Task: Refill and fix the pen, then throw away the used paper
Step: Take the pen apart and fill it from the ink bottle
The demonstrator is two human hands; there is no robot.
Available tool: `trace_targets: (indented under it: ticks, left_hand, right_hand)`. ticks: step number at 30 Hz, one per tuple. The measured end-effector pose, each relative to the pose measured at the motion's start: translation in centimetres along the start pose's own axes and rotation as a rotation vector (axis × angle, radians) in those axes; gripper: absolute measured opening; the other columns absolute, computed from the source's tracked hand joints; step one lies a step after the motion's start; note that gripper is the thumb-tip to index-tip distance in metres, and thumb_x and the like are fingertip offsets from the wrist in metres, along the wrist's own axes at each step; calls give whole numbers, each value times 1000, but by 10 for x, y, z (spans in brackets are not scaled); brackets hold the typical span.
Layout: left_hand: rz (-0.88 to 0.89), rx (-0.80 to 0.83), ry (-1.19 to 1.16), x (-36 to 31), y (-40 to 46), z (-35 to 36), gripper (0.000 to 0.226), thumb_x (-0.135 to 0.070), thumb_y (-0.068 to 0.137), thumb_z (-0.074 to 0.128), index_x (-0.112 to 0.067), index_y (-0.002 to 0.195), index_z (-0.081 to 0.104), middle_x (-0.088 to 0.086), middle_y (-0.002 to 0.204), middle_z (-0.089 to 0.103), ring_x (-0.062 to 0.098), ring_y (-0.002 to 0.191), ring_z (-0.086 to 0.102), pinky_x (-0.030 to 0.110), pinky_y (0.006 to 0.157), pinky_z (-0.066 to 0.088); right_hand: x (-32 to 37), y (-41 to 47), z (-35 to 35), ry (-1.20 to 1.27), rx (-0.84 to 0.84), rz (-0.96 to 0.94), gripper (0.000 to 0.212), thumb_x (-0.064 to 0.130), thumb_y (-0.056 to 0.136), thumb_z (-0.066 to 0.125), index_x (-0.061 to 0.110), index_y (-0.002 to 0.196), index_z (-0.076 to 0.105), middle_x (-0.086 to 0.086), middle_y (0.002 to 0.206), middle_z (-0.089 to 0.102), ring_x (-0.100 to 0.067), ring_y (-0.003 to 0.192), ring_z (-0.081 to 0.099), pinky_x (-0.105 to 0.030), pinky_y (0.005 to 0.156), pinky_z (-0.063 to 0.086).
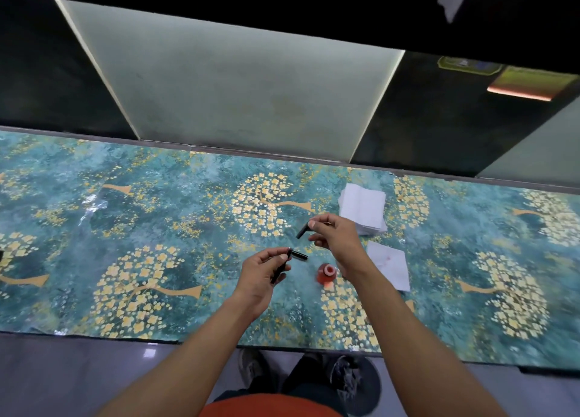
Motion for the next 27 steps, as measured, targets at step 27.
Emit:
trace_targets:
  ticks: [27]
  left_hand:
    - [-11,131,20,4,12,43,14,0,93,65,1,104,74,15,92,76,20,77,68,31,78,53]
  right_hand:
    - [-3,-19,-25,-157,-5,-115,31,25,87,83,2,77,64,-6,68,62,-11,61,58,-21,59,48]
Point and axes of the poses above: each hand's wrist, its own y-axis towards the middle knuckle, its own z-axis out of the palm, x = y × z, the point moved 4 cm from there along y, towards the middle knuckle
